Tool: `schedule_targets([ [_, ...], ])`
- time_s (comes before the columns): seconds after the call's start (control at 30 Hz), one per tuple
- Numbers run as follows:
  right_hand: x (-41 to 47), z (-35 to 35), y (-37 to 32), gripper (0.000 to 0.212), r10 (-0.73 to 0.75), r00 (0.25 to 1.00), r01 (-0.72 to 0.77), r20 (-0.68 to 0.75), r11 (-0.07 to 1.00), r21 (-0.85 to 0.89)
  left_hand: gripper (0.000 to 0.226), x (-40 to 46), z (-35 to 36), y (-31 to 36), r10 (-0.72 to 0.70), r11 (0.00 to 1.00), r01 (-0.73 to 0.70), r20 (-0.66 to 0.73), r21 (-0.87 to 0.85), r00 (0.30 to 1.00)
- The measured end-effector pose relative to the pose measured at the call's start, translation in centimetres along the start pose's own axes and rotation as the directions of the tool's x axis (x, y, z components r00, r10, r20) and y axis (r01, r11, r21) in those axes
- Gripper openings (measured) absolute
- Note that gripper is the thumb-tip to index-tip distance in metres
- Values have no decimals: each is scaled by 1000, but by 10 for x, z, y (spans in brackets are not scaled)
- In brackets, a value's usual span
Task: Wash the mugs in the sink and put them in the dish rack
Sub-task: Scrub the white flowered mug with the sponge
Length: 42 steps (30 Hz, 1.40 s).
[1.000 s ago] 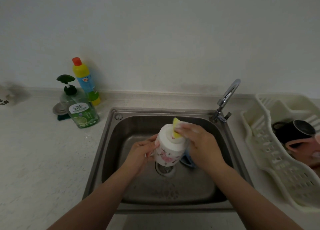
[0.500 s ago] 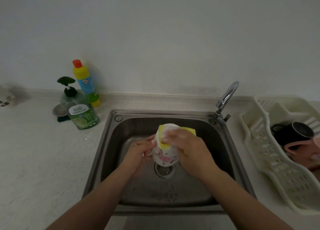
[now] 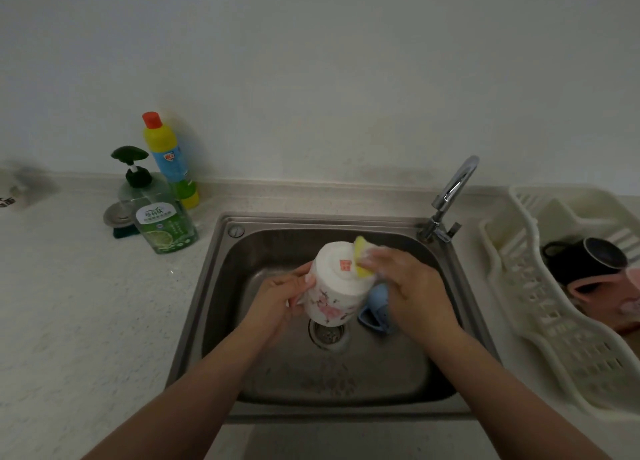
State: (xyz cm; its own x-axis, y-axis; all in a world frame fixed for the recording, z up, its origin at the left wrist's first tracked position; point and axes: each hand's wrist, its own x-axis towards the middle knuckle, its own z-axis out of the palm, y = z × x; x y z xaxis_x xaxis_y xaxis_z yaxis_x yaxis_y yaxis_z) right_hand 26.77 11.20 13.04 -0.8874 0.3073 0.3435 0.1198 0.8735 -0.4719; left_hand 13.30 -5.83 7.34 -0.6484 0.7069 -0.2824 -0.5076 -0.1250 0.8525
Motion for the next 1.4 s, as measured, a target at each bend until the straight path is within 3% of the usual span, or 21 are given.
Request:
schedule_targets([
  [0.07, 17, 7, -12, 43, 73, 994, -71, 79, 997, -23, 33, 1, 7, -2, 7, 1000, -7, 27, 4, 1000],
  [0.17, 17, 8, -33, 44, -60, 980, 66, 190, 997, -28, 24, 3, 7, -1, 2, 1000, -2, 16, -4, 1000],
  [0.23, -4, 3, -21, 35, -158, 979, 160, 127, 987, -3, 38, 4, -1, -2, -1, 1000, 1, -15, -9, 1000],
  [0.3, -12, 0, 0, 31, -79, 996, 78, 49, 997, 18, 46, 3, -7, -3, -8, 1000, 9, -23, 21, 1000],
  [0.4, 11, 6, -1, 43, 95, 995, -96, 38, 995, 22, 38, 3, -1, -5, 1, 1000, -1, 18, 5, 1000],
  [0.53, 31, 11, -25, 44, -4, 983, 0, 186, 1000, 20, 34, 13, 6, 5, 5, 999, -7, 52, 50, 999],
  [0.63, 8, 5, -5, 37, -126, 984, 125, 122, 992, 19, 38, 22, -6, 5, -6, 999, 6, 17, 43, 1000],
  [0.73, 18, 11, 22, 41, 2, 997, -2, 74, 1000, 6, 20, 29, -8, 0, -5, 997, 3, 27, 72, 1000],
  [0.8, 36, 22, 18, 47, 79, 991, -77, 111, 997, -22, 20, 36, 0, -1, -7, 994, 1, 59, 106, 998],
  [0.87, 44, 30, 6, 45, 23, 985, -20, 172, 1000, -19, 21, 45, 4, -3, -20, 994, 17, 26, 108, 999],
  [0.97, 29, 32, 22, 33, -132, 978, 135, 161, 991, -9, 39, 59, -5, -7, -62, 994, 65, -34, 90, 997],
  [1.0, 26, 32, 36, 32, -126, 983, 129, 137, 992, -13, 36, 62, -10, -9, -71, 993, 75, -50, 95, 996],
  [1.1, 43, 36, 80, 42, 120, 992, -120, 28, 993, 9, 24, 71, -19, -16, -106, 983, 119, -92, 143, 990],
  [1.17, 70, 47, 98, 44, 177, 984, -177, 7, 984, -11, 25, 77, -25, -19, -118, 977, 137, -116, 166, 986],
  [1.27, 120, 73, 111, 51, 149, 983, -137, 103, 984, -110, 44, 82, -30, -19, -134, 972, 160, -156, 172, 979],
  [1.4, 175, 117, 131, 63, 36, 951, 57, 308, 957, -286, 51, 87, -39, -18, -126, 978, 155, -192, 144, 973],
])
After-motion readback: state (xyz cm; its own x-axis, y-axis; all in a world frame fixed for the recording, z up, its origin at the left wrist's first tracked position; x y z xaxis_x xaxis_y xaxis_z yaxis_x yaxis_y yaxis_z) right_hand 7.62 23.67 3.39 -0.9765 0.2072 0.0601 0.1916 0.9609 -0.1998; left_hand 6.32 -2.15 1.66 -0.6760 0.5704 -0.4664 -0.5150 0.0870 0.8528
